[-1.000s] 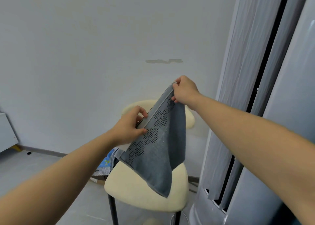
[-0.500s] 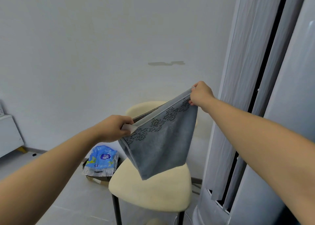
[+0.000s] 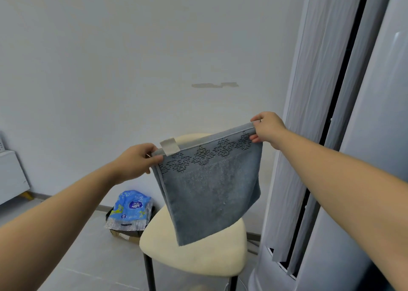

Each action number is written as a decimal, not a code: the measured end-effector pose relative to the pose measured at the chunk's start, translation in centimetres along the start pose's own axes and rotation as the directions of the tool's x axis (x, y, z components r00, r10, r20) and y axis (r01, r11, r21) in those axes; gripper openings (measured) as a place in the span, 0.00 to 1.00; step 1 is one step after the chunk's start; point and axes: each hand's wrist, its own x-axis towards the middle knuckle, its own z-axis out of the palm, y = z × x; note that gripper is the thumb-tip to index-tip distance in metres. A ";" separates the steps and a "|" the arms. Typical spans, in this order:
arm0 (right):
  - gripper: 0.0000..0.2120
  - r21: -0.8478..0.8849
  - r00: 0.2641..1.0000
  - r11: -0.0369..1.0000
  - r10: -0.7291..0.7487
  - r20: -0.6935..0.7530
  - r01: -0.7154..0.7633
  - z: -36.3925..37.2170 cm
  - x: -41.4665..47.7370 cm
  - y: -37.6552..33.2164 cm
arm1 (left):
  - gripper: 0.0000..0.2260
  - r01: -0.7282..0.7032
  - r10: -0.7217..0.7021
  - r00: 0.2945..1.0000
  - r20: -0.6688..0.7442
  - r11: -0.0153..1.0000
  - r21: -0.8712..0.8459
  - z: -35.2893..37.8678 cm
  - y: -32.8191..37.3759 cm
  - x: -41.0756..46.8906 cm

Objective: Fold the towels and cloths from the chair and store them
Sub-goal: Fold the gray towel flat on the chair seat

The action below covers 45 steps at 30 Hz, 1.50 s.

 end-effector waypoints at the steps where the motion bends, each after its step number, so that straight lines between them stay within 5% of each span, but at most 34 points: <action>1: 0.07 0.002 0.999 1.000 -0.001 0.037 0.001 -0.3 -0.1 0.2 | 0.07 0.015 -0.015 0.999 -0.033 1.000 -0.028 -0.1 0.1 0.0; 11: 0.08 -0.251 0.933 0.940 -0.143 0.331 0.233 -1.3 -1.5 1.3 | 0.04 0.088 -0.065 0.977 -0.203 0.991 0.105 -1.6 -1.2 2.6; 16: 0.11 -0.313 0.854 0.933 0.011 0.520 0.178 -1.3 -1.4 1.9 | 0.09 0.092 -0.071 0.992 -0.100 0.970 0.225 -2.8 -1.2 4.2; 20: 0.10 -0.408 0.830 0.885 0.045 0.556 0.226 -0.7 -0.9 2.8 | 0.06 0.158 -0.229 0.962 0.150 0.913 0.377 -2.8 -1.6 5.0; 24: 0.09 -0.470 0.778 0.863 0.164 0.607 0.184 0.2 0.1 4.1 | 0.07 0.227 -0.306 0.921 0.240 0.924 0.309 -2.0 -2.5 6.2; 27: 0.08 -0.546 0.823 0.804 0.133 0.553 0.237 1.3 1.5 5.4 | 0.06 0.333 -0.364 0.869 0.335 0.931 0.150 -0.8 -3.4 7.0; 31: 0.07 -0.461 0.894 0.875 0.083 0.441 0.146 3.6 2.6 6.6 | 0.04 0.329 -0.320 0.943 0.092 0.938 -0.111 1.0 -3.8 8.7; 34: 0.06 -0.303 0.954 0.952 0.047 0.296 0.047 5.1 3.1 6.7 | 0.05 0.234 -0.240 0.964 -0.113 0.970 -0.060 1.7 -3.6 9.4; 38: 0.02 -0.239 0.992 0.963 -0.125 0.018 0.126 6.0 2.5 6.4 | 0.06 0.102 -0.090 0.934 -0.345 0.995 0.018 1.4 -3.3 9.6; 45: 0.03 -0.296 0.983 0.942 -0.124 0.136 0.160 6.6 -1.7 9.9 | 0.02 0.093 -0.049 0.975 -0.218 0.976 0.195 2.6 -5.9 5.2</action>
